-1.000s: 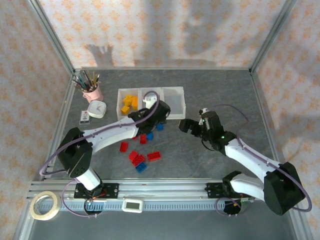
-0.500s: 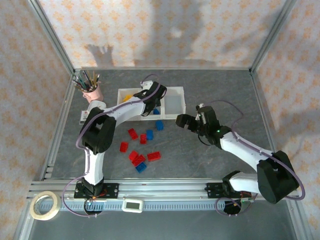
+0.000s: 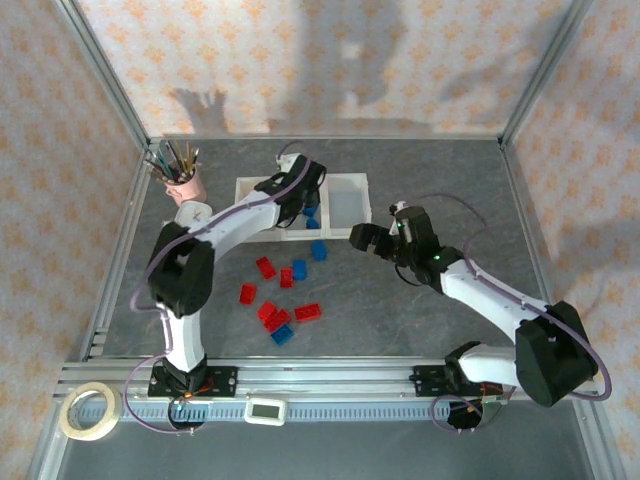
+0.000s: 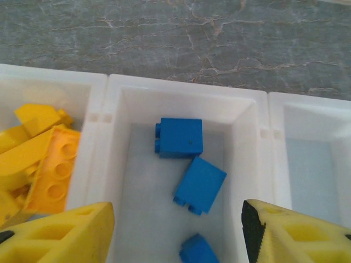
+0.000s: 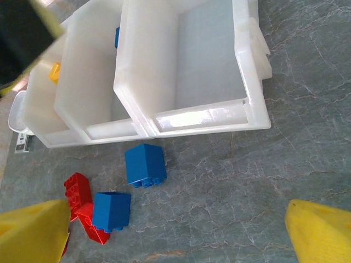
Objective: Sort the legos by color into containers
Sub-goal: Place the lego in the container, then move the lego to the center of the table.
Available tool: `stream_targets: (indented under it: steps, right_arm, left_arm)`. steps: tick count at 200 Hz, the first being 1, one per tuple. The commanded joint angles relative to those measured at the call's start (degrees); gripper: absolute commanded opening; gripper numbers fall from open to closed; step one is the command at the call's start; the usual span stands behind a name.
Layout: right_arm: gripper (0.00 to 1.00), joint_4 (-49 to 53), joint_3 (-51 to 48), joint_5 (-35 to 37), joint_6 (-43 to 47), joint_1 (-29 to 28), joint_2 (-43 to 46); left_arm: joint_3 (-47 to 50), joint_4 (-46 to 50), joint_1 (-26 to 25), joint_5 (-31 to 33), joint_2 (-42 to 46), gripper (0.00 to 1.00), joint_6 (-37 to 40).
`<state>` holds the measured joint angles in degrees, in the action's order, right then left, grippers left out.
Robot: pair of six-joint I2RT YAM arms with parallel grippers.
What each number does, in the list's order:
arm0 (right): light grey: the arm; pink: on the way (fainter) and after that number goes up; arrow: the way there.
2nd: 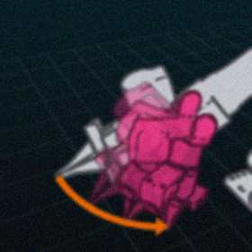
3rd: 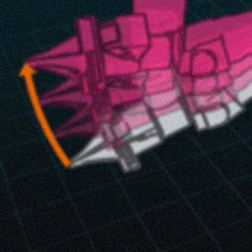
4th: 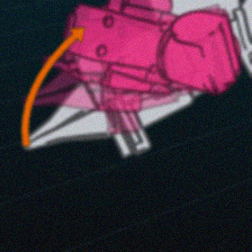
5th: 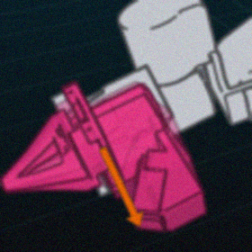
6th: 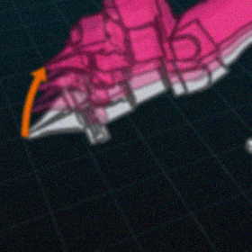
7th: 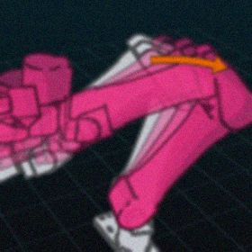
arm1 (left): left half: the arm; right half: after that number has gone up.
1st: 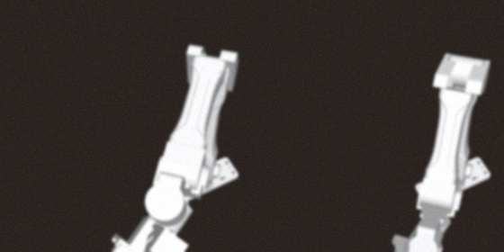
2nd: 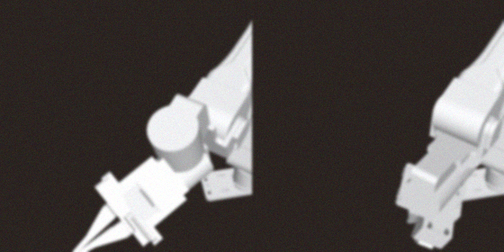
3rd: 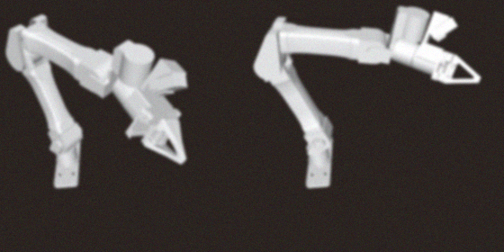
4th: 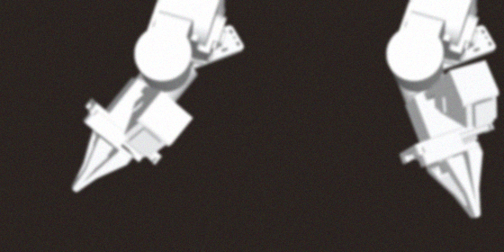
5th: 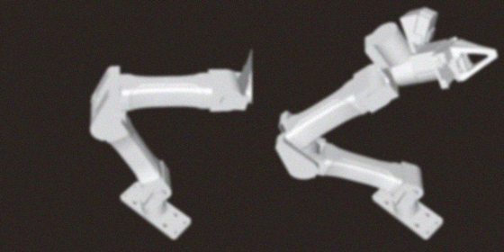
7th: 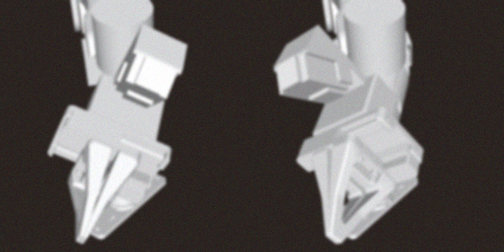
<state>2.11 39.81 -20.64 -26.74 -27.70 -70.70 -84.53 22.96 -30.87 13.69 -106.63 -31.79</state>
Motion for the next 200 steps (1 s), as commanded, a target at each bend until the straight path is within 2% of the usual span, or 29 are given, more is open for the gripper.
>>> stream_targets:
  steps: [1,19,43,102,145,200]
  right_arm:
    - [1.0,0.52,-0.49,0.18,0.78,-0.25,2.61]
    - [1.0,0.18,-2.09,-0.14,0.62,-0.25,2.75]
    - [1.0,-0.42,-4.73,-0.37,-0.02,-0.32,5.12]
    - [1.0,-1.89,-11.42,-0.49,0.4,-0.25,9.44]
    - [1.0,-3.29,-15.6,1.57,-0.05,-0.25,11.56]
    - [1.0,-4.22,-16.95,2.94,-0.46,0.13,11.28]
  left_arm:
    - [4.99,-1.59,-0.91,-3.45,7.55,0.69,0.04]
    - [9.65,-2.54,-1.98,-5.84,11.67,0.7,-0.72]
    - [15.24,-3.62,-4.88,-5.98,16.29,0.71,-1.47]
    - [27.0,-7.51,-12.32,-5.42,22.41,0.73,-11.73]
    - [30.92,-10.79,-15.33,-5.24,19.7,0.77,-16.53]
    - [27.05,-10.49,-16.06,-1.37,10.41,0.81,-17.11]
